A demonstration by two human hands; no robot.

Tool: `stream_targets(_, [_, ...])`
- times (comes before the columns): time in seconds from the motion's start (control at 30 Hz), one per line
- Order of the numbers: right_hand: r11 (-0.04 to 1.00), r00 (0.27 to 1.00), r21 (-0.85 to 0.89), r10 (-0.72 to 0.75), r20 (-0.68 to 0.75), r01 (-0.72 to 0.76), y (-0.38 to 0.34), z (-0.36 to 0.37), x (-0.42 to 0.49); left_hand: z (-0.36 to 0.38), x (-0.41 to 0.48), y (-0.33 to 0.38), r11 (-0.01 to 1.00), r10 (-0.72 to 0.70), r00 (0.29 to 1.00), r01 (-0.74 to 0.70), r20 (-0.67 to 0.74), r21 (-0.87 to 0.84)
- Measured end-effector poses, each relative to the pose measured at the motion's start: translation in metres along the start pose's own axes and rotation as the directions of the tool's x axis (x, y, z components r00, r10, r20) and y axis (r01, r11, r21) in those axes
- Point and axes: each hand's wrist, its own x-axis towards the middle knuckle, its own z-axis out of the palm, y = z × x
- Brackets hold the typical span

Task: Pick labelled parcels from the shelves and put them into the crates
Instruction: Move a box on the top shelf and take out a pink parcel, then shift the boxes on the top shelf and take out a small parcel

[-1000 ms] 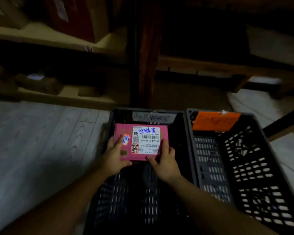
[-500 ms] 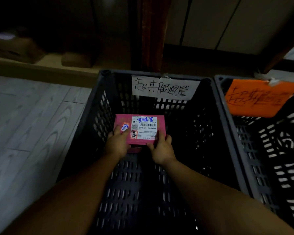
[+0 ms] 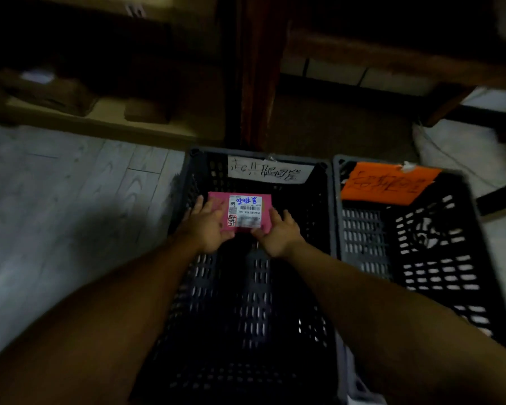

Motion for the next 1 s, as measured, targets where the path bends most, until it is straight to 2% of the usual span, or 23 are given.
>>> stream_targets(0.1, [1.0,0.997,-0.019,-0.01,0.074,0.011,-0.043,-0.063,-0.076,-0.089,-0.079,0.023,0.999,0.037,0.997,-0.035,0.064,-0.031])
stream_targets(0.17, [0.999,0.997,-0.017,-0.037,0.069,0.039,-0.082,-0.114,-0.14,-0.15,-0.133,0.033,0.998,0.035,0.997,-0.031,0.07,-0.055])
stream_targets(0.3, [0.995,0.994,-0.033,-0.098,0.043,0.099,-0.155,-0.196,-0.253,-0.258,-0.237,0.034,0.992,-0.002,1.0,0.006,0.03,-0.126])
stream_targets(0.43, [0.969,0.976,-0.123,-0.214,0.024,0.216,-0.229,-0.241,-0.326,-0.344,-0.318,0.011,0.977,-0.039,0.999,0.035,-0.014,-0.211])
stream_targets(0.57, [0.947,0.955,-0.177,-0.286,-0.076,0.27,-0.316,-0.268,-0.382,-0.422,-0.373,-0.041,0.963,-0.064,0.992,0.033,-0.108,-0.266])
stream_targets(0.77, [0.908,0.88,-0.25,-0.398,-0.259,0.337,-0.454,-0.305,-0.451,-0.561,-0.453,-0.13,0.975,-0.001,0.969,-0.054,-0.247,-0.216])
stream_targets(1.0, [0.843,0.743,-0.335,-0.532,-0.405,0.421,-0.59,-0.367,-0.517,-0.709,-0.519,-0.185,0.971,0.067,0.904,-0.157,-0.423,-0.181])
